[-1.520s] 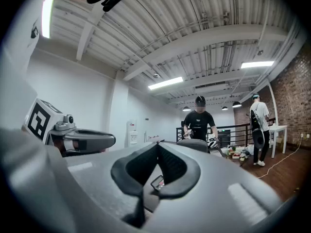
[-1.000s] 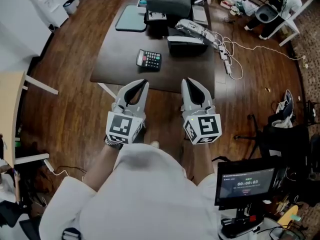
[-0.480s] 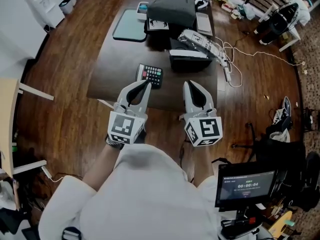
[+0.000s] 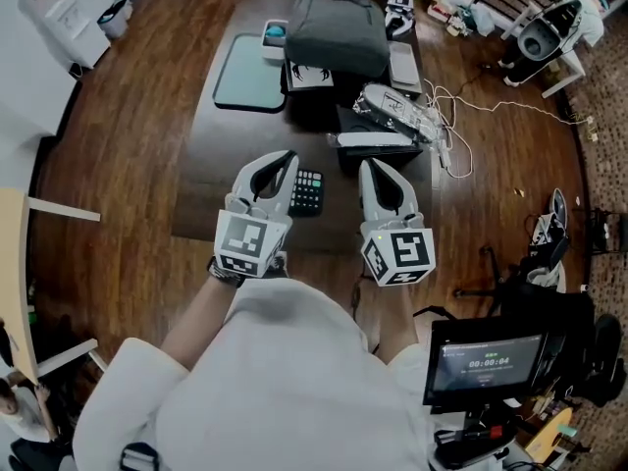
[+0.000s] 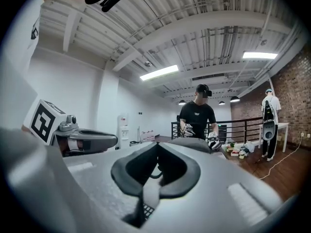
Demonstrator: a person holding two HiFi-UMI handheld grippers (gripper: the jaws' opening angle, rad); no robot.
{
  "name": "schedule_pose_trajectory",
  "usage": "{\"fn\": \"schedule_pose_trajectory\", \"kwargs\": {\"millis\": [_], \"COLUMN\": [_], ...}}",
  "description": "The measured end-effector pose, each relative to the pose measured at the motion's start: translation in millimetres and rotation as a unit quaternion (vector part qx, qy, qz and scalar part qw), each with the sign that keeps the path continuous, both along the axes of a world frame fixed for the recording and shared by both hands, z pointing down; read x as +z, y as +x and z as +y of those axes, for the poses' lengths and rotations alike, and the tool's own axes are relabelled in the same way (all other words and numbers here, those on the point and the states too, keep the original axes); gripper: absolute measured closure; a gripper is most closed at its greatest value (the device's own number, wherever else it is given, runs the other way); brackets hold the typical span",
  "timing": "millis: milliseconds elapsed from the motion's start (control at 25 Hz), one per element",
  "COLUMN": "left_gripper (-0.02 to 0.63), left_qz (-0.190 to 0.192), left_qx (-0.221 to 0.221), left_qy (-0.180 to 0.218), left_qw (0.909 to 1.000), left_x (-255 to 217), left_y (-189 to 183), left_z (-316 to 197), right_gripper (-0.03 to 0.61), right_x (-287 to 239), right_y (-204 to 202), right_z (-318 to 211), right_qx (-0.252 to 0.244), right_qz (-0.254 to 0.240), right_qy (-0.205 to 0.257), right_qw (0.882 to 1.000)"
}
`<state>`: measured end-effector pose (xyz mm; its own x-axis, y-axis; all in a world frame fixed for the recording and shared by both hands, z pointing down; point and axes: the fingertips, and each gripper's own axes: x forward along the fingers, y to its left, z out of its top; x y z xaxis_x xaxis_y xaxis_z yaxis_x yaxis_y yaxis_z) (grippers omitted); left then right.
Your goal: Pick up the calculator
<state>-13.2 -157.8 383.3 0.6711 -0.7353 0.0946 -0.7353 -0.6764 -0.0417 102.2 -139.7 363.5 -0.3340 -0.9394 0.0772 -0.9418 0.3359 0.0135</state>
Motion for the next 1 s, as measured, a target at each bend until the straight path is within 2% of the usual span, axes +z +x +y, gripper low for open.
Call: {"fn": "schedule_pose_trajectory", "kwargs": {"millis": [200, 320, 520, 1000], "left_gripper": [0.607, 0.607, 0.607, 0.607], "left_qz": [-0.023, -0.024, -0.052, -0.010], "left_qx": [0.008, 0.007, -0.008, -0.007], "left_qy": [0.026, 0.022, 0.029, -0.007], "left_qw": [0.9994, 0.9994, 0.9982, 0.9999], "left_x": [-5, -5, -3, 0], "left_y": [-4, -8, -6, 6], "left_z": [-36, -54, -68, -70], "right_gripper": [0.577, 0.577, 0.577, 0.577], "right_x": [-2, -7, -2, -8], "right_y": [-4, -9, -9, 2], "right_z": [-35, -49, -61, -67], "right_qx": [0.016, 0.018, 0.015, 0.007], "right_qz": [-0.004, -0.001, 0.006, 0.004], "right_qy": [0.000, 0.004, -0.009, -0.006], "right_qw": [1.000, 1.000, 1.000, 1.000]}}
